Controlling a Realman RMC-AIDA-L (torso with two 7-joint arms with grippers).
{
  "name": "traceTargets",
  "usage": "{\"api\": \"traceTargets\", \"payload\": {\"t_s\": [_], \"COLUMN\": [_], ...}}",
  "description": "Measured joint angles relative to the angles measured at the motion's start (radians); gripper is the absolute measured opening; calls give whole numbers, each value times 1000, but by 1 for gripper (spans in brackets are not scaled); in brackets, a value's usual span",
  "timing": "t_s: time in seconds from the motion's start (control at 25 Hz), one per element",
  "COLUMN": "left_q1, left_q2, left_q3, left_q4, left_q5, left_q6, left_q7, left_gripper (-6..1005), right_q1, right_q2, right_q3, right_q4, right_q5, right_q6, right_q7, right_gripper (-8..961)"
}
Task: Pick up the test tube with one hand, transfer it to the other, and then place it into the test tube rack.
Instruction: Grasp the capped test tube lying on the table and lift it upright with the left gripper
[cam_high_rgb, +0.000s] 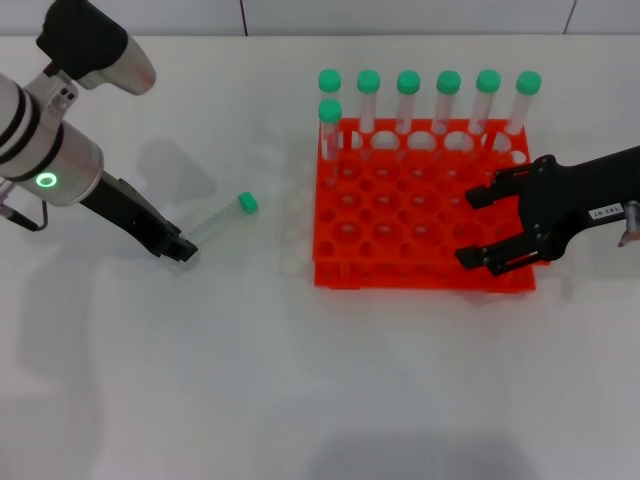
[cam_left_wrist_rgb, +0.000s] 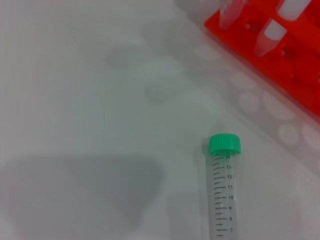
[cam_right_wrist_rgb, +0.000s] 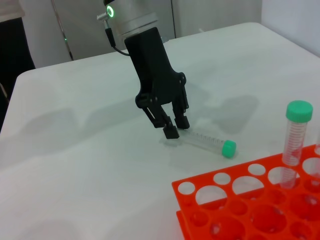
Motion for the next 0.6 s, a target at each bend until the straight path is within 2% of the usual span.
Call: {"api": "traceTargets", "payload": {"t_s": [0.44,0.6], "left_q1": [-2,-1], "left_q2": [0,-1], "left_q3": [0,0], "left_q4": [-18,-18], "left_q5": [-3,-2], "left_q6": [-13,-14], "left_q7": [0,0], "left_gripper": [180,181], "right_q1": [0,1], "right_q2": [0,0], "right_q3": [0,0], "right_q4": [-2,-2], "right_q5": [1,1], "right_q6": [1,-2], "right_q7": [4,5], "right_gripper": [783,782]}}
